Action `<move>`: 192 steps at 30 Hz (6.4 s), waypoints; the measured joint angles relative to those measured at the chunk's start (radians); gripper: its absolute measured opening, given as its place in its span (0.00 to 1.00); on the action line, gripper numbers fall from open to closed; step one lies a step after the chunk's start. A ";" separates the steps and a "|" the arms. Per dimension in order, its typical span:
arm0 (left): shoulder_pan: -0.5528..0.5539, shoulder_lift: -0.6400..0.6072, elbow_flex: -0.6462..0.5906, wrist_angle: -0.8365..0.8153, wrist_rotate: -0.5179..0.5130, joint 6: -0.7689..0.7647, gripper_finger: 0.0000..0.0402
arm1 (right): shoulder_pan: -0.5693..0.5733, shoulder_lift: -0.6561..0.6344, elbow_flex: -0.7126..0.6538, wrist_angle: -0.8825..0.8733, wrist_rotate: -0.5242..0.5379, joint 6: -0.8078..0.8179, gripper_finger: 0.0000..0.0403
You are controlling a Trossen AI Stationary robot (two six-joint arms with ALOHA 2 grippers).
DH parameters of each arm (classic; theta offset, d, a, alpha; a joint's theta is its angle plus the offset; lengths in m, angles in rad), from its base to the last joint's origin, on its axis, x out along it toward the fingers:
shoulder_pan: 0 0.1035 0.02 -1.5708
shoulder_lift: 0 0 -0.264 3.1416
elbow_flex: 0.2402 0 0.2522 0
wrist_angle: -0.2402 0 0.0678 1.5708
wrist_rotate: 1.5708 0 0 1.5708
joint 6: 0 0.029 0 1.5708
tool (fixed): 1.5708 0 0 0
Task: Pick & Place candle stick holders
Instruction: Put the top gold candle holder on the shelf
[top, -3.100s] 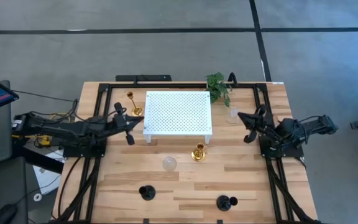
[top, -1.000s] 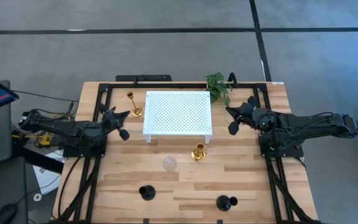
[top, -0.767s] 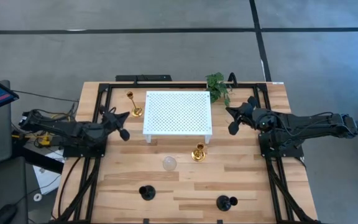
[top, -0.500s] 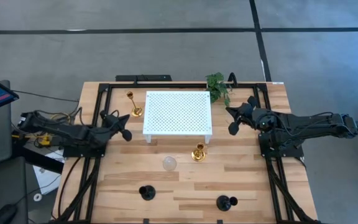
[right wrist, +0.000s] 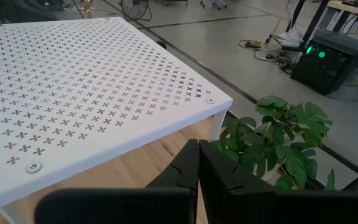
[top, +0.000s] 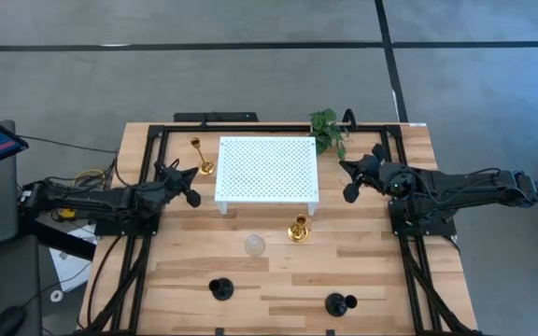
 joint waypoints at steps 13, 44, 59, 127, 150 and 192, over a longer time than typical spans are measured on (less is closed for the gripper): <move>0.311 0.080 0.000 0.084 0.273 0.025 0.01 | 0.000 0.000 0.000 0.000 0.001 -0.011 0.00; 0.476 0.359 0.000 0.307 0.442 -0.060 0.41 | -0.024 0.000 0.000 0.000 0.001 -0.035 0.00; 0.476 0.359 0.000 0.461 0.326 -0.060 0.72 | -0.024 0.000 0.000 0.000 0.001 -0.035 0.00; 0.294 0.632 0.470 0.234 -0.144 0.331 0.03 | -0.024 0.000 0.000 -0.016 0.002 -0.061 0.00; 0.194 0.648 0.711 0.223 0.233 0.247 0.04 | -0.024 0.000 0.000 -0.019 0.002 -0.064 0.00; 0.289 0.862 0.838 0.095 0.453 0.123 0.10 | -0.024 0.000 0.000 -0.029 0.002 -0.062 0.00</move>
